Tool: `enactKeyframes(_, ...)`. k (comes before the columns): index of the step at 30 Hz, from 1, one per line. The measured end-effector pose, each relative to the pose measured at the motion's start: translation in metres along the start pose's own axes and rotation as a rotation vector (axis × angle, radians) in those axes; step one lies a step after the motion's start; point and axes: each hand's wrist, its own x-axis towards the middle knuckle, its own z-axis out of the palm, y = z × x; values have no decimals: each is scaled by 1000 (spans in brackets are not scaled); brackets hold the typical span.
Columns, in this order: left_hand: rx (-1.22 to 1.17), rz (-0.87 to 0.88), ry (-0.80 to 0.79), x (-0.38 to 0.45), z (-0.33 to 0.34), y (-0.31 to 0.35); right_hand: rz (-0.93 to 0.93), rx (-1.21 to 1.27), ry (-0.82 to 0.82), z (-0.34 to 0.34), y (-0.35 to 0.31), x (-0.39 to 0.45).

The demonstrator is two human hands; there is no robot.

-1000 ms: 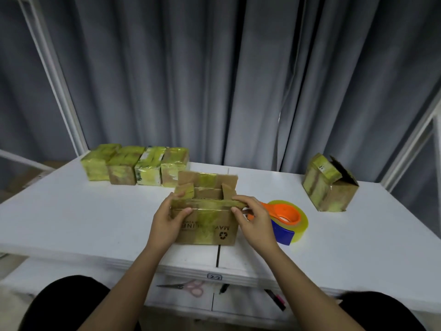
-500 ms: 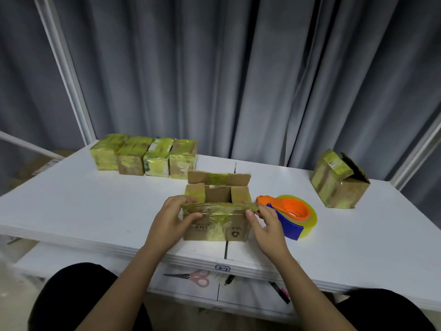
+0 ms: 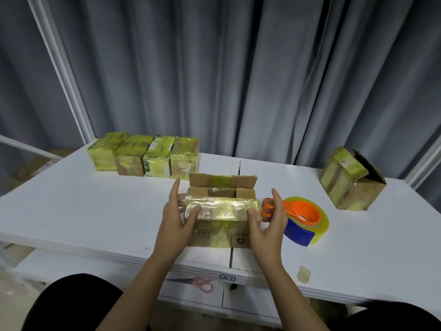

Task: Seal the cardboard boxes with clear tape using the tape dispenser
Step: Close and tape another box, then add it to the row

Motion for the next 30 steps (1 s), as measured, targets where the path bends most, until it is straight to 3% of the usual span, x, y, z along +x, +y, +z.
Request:
enactKeyframes(3, 39, -19, 57, 5, 1, -2, -21, -42, -102, -7, 3, 11)
enactKeyframes(8, 47, -13, -85, 12, -3, 1, -89, -256, -481, -20, -7, 49)
enactKeyframes(11, 72, -4, -131, 16, -8, -1, -133, -346, -574, -24, -17, 69)
enactKeyframes(13, 143, 31, -152, 17, -10, 0, -197, -422, -571, -27, -14, 68)
enactKeyframes(16, 447, 111, -119, 19, -10, 11, -214, -421, -534, -30, -4, 57)
enactKeyframes(20, 772, 397, -97, 24, 17, 35, -182, -413, -470, -26, -1, 52)
enactKeyframes(24, 903, 166, -373, 24, 56, 42, -124, -323, -420, -22, 1, 45)
enactKeyframes(28, 994, 154, -421, 20, 62, 29, -24, -100, -309, -28, 3, 46)
enactKeyframes(30, 1005, 155, -442, 22, 58, 27, -85, -326, -156, -39, 12, 52)
